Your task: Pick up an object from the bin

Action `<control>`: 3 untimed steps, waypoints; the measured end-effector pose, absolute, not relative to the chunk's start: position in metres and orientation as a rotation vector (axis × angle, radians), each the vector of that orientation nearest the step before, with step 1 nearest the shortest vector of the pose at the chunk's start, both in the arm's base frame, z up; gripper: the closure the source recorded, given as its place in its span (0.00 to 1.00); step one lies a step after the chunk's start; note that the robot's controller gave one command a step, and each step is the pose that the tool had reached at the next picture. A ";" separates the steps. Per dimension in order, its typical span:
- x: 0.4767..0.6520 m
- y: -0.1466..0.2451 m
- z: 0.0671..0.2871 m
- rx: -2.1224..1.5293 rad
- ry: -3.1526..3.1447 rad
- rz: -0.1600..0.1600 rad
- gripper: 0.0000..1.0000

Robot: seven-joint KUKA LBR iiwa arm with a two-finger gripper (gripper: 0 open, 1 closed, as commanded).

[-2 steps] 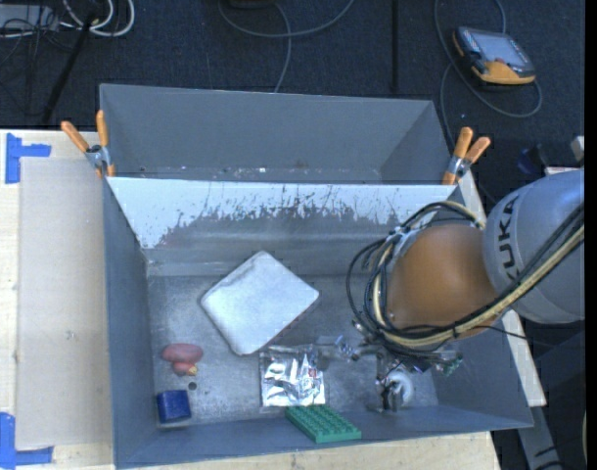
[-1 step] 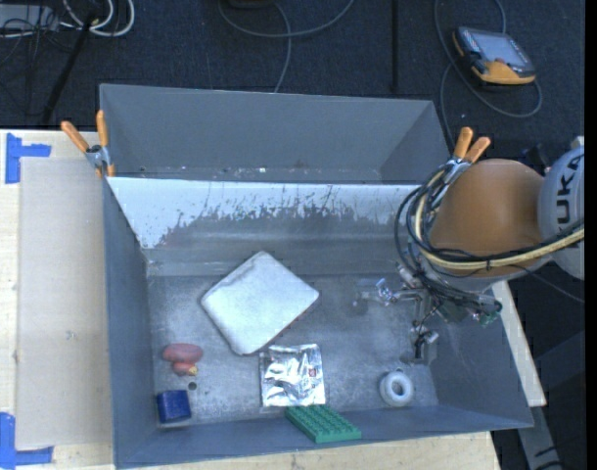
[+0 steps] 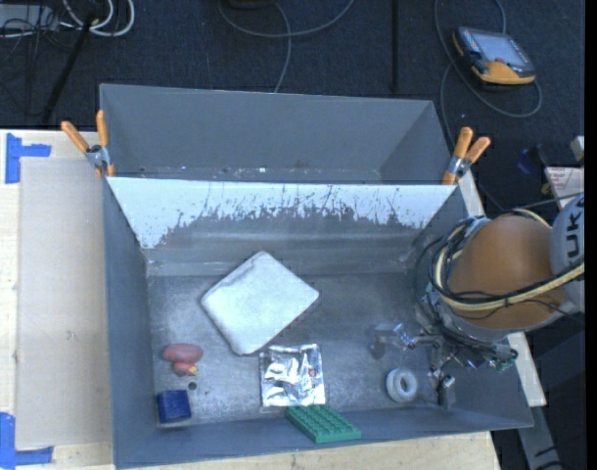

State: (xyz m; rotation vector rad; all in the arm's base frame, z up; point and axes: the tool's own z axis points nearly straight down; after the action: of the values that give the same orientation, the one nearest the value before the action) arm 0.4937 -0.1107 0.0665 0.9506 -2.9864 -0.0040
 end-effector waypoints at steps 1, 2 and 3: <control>0.497 -0.109 0.071 0.961 -2.992 0.002 1.00; 0.497 -0.108 0.069 0.962 -2.991 -0.002 0.00; 0.490 -0.074 0.069 1.265 -2.873 -0.004 0.00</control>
Offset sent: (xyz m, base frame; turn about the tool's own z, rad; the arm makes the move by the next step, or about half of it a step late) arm 0.0000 0.0000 0.0000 0.0000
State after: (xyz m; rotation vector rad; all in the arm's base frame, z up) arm 0.4898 -0.0740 0.0691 1.2652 -2.8734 -0.0040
